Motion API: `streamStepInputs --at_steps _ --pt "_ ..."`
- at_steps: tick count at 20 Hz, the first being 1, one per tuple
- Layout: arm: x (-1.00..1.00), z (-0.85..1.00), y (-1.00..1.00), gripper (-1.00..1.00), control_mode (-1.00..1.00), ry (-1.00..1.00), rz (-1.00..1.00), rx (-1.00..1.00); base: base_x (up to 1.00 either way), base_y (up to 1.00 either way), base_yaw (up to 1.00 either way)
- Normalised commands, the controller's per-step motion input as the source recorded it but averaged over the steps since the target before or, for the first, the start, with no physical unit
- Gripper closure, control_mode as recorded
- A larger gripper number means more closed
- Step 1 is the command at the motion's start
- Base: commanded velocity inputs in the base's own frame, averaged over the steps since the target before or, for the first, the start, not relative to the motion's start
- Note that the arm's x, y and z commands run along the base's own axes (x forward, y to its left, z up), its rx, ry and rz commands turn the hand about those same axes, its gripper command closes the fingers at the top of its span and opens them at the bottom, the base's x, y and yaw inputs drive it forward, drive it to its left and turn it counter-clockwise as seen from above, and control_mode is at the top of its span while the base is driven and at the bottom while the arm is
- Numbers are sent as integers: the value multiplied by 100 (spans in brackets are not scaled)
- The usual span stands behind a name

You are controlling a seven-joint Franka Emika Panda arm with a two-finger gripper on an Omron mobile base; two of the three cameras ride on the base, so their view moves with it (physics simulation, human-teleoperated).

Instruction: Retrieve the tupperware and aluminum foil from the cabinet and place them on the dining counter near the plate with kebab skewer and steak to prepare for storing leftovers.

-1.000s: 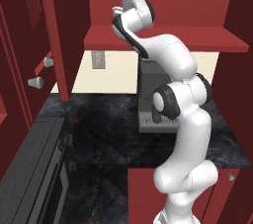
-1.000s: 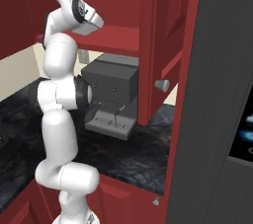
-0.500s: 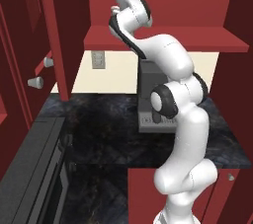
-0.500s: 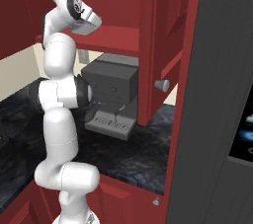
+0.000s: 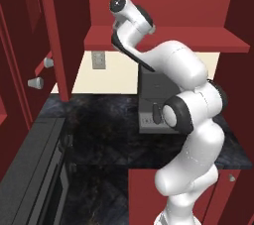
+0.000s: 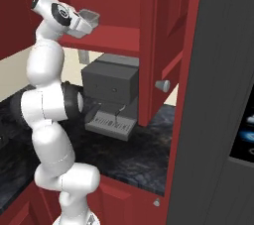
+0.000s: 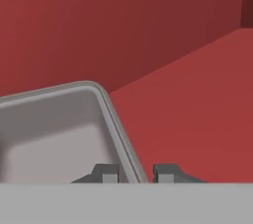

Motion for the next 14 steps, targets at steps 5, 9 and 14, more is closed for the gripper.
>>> streamStepInputs --at_steps 5,9,14 --pt "-100 21 -21 100 -100 0 -9 0 0 0 0" --pt "-100 29 -68 100 -100 6 -12 0 0 0 0" --pt "-100 19 -66 100 -100 8 -3 0 0 0 0"
